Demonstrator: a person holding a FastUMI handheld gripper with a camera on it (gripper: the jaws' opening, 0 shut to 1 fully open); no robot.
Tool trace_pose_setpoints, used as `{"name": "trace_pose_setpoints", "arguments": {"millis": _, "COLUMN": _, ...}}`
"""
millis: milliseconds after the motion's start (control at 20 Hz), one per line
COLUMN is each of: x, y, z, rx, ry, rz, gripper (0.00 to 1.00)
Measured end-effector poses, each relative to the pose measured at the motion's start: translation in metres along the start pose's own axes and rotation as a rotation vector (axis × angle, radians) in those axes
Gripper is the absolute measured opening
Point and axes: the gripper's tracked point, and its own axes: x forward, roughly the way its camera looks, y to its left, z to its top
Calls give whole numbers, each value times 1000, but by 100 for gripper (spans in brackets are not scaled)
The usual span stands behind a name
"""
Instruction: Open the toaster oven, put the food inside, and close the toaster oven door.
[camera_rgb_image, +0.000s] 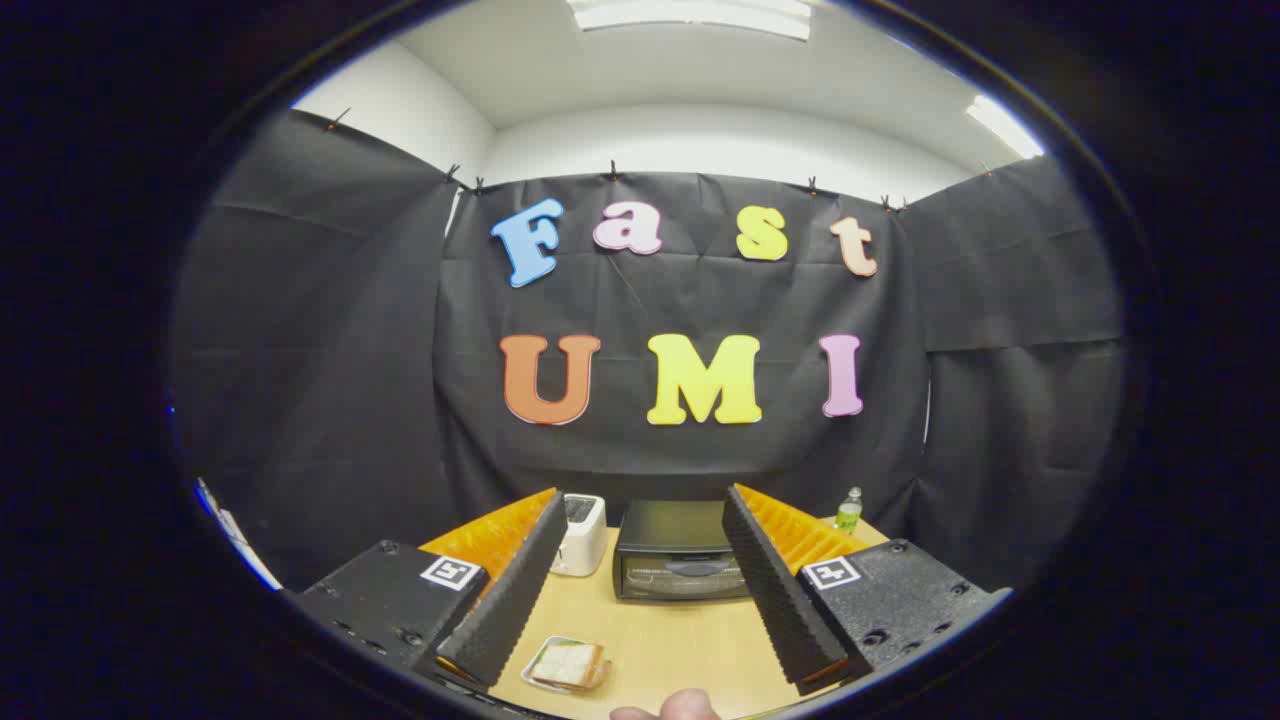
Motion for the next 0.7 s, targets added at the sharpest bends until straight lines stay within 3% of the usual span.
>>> {"name": "trace_pose_setpoints", "arguments": {"millis": 700, "x": 14, "y": 17, "z": 21, "rx": -13, "ry": 13, "rz": 15, "gripper": 100}}
